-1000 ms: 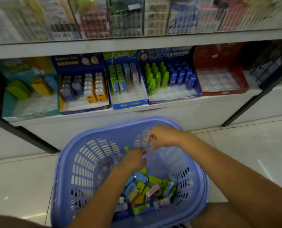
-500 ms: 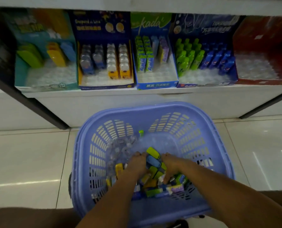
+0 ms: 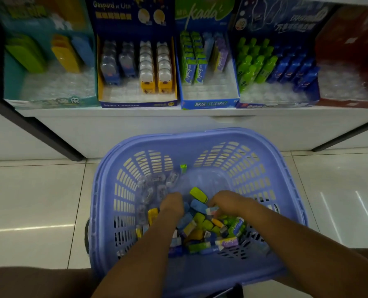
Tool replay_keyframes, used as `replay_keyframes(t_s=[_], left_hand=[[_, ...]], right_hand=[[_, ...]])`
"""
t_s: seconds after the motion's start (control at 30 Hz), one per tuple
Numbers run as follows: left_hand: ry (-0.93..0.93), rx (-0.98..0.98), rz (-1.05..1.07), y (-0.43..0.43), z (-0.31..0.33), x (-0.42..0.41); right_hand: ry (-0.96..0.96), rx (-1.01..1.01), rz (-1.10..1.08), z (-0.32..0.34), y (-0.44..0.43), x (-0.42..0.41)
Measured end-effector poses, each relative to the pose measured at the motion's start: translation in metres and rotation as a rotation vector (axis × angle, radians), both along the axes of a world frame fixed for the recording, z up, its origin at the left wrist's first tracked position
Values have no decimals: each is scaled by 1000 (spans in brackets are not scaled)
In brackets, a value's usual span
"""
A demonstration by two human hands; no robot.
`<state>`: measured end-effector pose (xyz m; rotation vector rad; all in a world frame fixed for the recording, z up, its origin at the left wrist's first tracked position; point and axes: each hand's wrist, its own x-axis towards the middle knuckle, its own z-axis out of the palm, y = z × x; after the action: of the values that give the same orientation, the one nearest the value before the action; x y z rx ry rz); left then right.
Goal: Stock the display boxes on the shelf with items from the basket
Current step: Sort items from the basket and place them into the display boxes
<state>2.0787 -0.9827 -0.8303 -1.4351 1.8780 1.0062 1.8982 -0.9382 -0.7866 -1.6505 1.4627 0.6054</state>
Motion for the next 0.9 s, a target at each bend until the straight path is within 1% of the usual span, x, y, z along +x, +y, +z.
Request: replay_keyframes(t_s=[0.07, 0.1, 0.17, 0.2, 0.23, 0.3, 0.37, 0.4, 0.43, 0.47, 0.5, 0.57, 0.6, 0.63, 0.67, 0.7, 0.73, 0.8, 0.87, 0.9], left_hand=[[-22, 101, 4, -2, 6, -2], [3, 112, 17, -2, 10, -4], [113, 62, 96, -4, 24, -6], [179, 73, 178, -6, 32, -8], [280, 158, 313, -8, 40, -11], [559, 424, 680, -12, 62, -21], [777, 566, 948, -20, 87, -31], [876, 604, 1034, -24, 100, -36], [961, 635, 1076, -27, 112, -40], [1022, 652, 1068, -30, 124, -42], [1045, 620, 1017, -31, 135, -44], [1029, 398, 842, -32, 152, -47], [1036, 284, 797, -31, 158, -48], [1055, 201, 799, -31, 165, -48], [1088, 157, 833, -31, 173, -46], [1129, 132, 871, -32, 182, -43], [1177, 115, 911, -34, 190, -40], [1267, 88, 981, -38, 206, -33], [1344, 59, 1026, -38, 221, -28], [1372, 46, 1045, -37, 227, -26]], right_hand=[[-126, -37, -183, 10, -4, -3], [-193, -58, -297, 18, -8, -5], [-273, -96, -462, 35, -18, -12], [-308, -100, -523, 44, -22, -16], [-347, -106, -576, 52, -25, -21], [-410, -143, -651, 68, -27, -29], [-443, -198, -701, 82, -29, -33], [-432, -241, -697, 89, -30, -33], [-398, -307, -661, 96, -31, -32], [-346, -393, -603, 104, -33, -30], [-318, -490, -552, 112, -35, -27], [-380, -631, -532, 127, -37, -20], [-408, -681, -537, 134, -37, -17], [-430, -712, -543, 140, -38, -14], [-479, -717, -568, 145, -38, -12], [-572, -692, -621, 150, -37, -9], [-697, -649, -701, 154, -37, -5], [-958, -565, -929, 163, -38, 2], [-1155, -503, -1118, 171, -40, 10], [-1222, -466, -1183, 175, -41, 15]])
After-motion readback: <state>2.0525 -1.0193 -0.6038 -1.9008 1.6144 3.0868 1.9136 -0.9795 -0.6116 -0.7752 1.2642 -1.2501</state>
